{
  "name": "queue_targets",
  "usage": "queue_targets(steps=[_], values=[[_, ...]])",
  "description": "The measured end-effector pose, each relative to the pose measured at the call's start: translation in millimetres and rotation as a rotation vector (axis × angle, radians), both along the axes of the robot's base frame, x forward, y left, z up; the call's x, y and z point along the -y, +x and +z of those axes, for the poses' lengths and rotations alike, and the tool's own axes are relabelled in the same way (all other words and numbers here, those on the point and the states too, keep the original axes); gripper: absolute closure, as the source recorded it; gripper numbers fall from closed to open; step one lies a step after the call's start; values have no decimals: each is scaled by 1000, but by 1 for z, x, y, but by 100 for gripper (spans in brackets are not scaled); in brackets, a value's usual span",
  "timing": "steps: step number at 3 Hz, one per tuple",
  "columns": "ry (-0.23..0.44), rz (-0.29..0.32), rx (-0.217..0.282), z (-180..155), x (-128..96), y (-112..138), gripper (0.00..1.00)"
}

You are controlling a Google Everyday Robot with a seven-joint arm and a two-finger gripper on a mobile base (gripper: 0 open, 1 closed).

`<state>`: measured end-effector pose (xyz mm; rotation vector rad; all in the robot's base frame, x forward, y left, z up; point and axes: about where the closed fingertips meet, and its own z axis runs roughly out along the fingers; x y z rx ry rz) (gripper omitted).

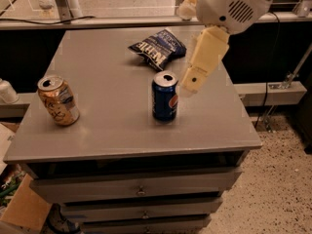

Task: Pick orange can

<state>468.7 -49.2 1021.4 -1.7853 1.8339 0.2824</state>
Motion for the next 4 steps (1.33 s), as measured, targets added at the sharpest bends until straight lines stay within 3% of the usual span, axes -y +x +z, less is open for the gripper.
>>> queue_targets(steps=[1, 2, 4], values=[[1, 1, 1, 0, 0, 0, 0], [40, 33, 24, -4, -19, 3, 0], [137, 162, 69, -32, -102, 22, 0]])
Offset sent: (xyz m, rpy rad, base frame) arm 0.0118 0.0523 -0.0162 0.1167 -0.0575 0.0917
